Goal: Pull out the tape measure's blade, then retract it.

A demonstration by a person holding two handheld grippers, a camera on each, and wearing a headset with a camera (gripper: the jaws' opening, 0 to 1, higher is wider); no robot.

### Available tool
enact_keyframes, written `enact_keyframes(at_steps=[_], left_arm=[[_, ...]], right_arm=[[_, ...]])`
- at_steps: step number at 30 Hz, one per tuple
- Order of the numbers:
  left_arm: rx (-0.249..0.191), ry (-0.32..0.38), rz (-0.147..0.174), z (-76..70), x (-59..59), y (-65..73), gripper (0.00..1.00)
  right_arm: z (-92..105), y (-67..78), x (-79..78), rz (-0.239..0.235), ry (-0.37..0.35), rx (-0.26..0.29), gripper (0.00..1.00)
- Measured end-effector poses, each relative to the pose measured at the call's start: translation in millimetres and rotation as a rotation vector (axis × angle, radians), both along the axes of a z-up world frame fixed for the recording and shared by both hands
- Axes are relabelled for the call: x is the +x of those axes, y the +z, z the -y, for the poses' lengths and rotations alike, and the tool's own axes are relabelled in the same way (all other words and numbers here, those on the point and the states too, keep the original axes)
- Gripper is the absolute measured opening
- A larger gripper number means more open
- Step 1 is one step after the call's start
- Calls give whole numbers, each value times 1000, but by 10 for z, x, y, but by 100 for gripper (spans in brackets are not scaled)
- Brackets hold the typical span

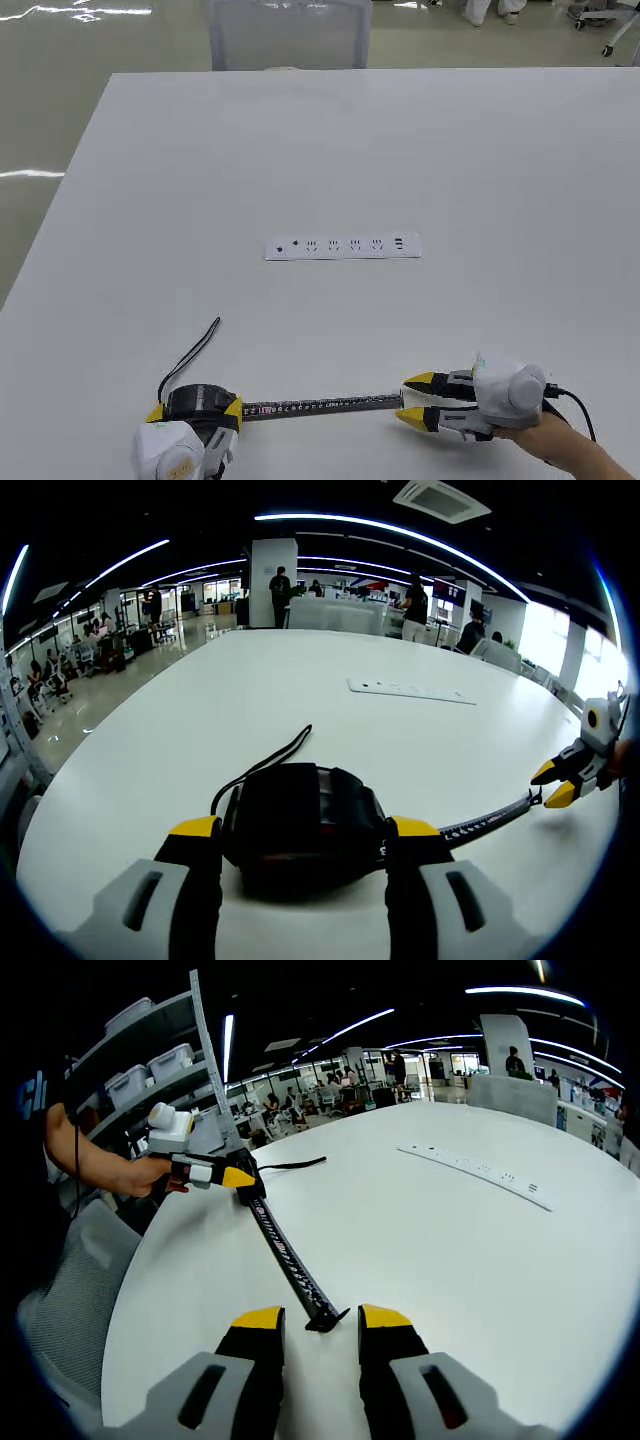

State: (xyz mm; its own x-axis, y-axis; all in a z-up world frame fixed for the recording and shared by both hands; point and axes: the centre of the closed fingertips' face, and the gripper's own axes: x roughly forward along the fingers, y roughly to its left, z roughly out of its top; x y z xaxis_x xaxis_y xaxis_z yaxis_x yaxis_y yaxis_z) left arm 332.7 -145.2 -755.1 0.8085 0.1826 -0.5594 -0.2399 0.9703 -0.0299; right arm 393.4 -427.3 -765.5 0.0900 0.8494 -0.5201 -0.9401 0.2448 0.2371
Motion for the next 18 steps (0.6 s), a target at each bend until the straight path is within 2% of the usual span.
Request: enact_keyframes(at_steps=[4,7,11,18], left_arm=[[3,-2,1,-3,4,-8,64],[5,-2,0,-5,6,-11,64],[9,-6,-1,-2,6,-6,64],[10,-9,-3,8,-1,-10,64]], right_arm=[[-13,-24,23,-21,3,14,24],[-34,-26,17,-70,4,49,22],[-42,-56,26,-85,4,40,18],[-43,-88,7,-105,20,35,19]])
